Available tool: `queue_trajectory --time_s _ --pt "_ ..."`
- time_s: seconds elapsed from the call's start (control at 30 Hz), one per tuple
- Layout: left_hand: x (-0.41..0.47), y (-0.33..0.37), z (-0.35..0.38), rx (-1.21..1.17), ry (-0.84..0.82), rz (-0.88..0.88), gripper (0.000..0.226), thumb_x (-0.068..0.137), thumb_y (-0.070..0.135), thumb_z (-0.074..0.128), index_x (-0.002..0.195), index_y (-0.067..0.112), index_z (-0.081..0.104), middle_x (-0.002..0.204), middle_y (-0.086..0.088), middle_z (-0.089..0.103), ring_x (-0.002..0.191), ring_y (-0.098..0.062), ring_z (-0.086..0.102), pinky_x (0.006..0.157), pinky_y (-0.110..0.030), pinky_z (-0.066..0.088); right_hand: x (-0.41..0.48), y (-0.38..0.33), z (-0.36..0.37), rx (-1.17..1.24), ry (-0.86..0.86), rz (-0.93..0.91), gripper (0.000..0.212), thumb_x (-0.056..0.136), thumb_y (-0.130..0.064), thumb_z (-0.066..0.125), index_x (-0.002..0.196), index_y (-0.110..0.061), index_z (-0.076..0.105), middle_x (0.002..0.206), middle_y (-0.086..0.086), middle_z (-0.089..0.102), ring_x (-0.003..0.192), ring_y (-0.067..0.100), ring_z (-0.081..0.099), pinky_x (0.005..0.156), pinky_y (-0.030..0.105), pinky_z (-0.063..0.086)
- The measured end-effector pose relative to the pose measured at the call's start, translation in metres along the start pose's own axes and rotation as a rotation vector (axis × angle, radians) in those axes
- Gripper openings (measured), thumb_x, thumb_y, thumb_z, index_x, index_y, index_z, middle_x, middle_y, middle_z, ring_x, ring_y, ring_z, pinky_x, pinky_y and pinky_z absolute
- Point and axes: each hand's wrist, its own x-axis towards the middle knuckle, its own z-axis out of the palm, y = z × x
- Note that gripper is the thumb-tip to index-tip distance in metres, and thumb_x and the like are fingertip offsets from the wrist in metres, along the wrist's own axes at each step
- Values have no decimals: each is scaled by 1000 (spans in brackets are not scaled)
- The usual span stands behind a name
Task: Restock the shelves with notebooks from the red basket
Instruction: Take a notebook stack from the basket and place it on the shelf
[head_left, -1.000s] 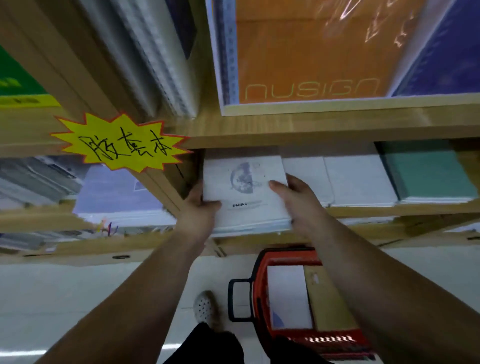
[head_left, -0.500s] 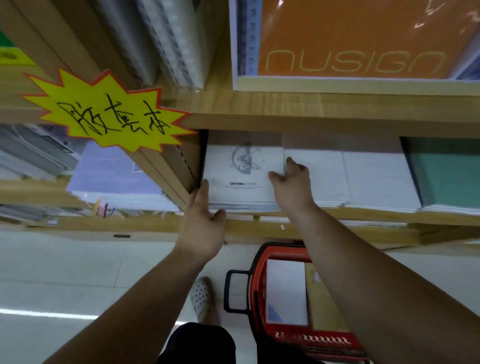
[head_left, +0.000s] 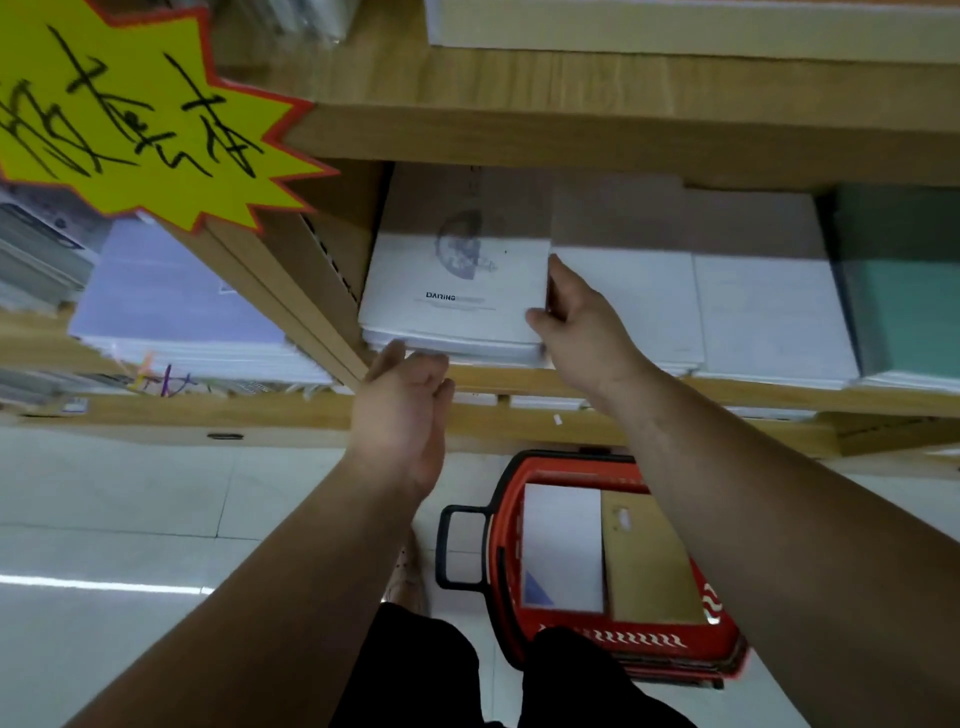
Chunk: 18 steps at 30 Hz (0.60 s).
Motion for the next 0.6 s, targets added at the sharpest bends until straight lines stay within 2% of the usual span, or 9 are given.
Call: queue_trajectory --time_s 0.1,0.2,0.3,0.37,0.4,0.47,0.5,0.53,0.6 --pt "14 5 1 55 -28 0 25 94 -5 45 98 18 54 97 2 59 87 -8 62 86 -26 51 19 0 -2 -16 21 2 62 100 -17 53 157 -30 34 147 -5 57 131 18 56 112 39 46" --pt "15 5 0 93 -41 -12 23 96 -2 45 98 19 55 99 2 60 91 -9 62 95 -31 50 26 -2 -6 14 -24 23 61 102 -17 49 157 -37 32 144 -7 58 121 17 60 93 32 54" --pt "9 6 -9 130 -60 -25 23 96 1 49 102 22 56 108 2 60 110 -17 57 111 -39 40 34 -7 -8 36 -24 52 67 93 -27 49 157 -38 32 147 -5 57 129 22 57 104 40 51" --pt "4 6 -13 180 -58 -19 29 97 0 49 112 24 55 119 0 59 120 -20 53 115 -43 38 40 -5 -7 70 -18 73 65 96 -25 48 157 -39 31 147 -4 56 129 23 57 106 43 50" --pt "1 5 -15 228 -52 -19 34 98 -1 50 120 24 52 125 -2 56 122 -20 52 116 -45 37 39 -6 -7 98 -9 79 64 99 -22 48 158 -39 29 149 -4 55 130 23 56 105 41 51" --pt "-3 2 -17 289 -24 -32 40 98 2 51 132 23 46 130 -5 53 124 -24 53 118 -49 36 35 -3 -4 172 34 94 62 102 -21 50 159 -36 30 151 -6 52 131 20 55 88 24 55" --pt "-3 2 -17 286 -17 -40 39 99 3 51 132 23 45 129 -5 53 127 -28 53 118 -50 35 30 -2 -2 215 74 111 60 103 -21 52 158 -33 32 151 -7 50 129 17 56 77 15 52" --pt "-4 3 -16 272 -27 -51 36 100 4 50 130 22 45 129 -5 53 133 -30 51 118 -50 34 25 0 1 242 105 119 61 102 -20 55 158 -31 34 151 -7 50 128 15 56 73 11 50" --pt "-2 9 -8 198 -74 -75 26 101 3 46 121 19 50 123 -5 56 141 -32 45 120 -50 32 17 3 6 212 58 90 67 98 -21 58 159 -35 30 149 -8 54 129 14 57 88 18 51"
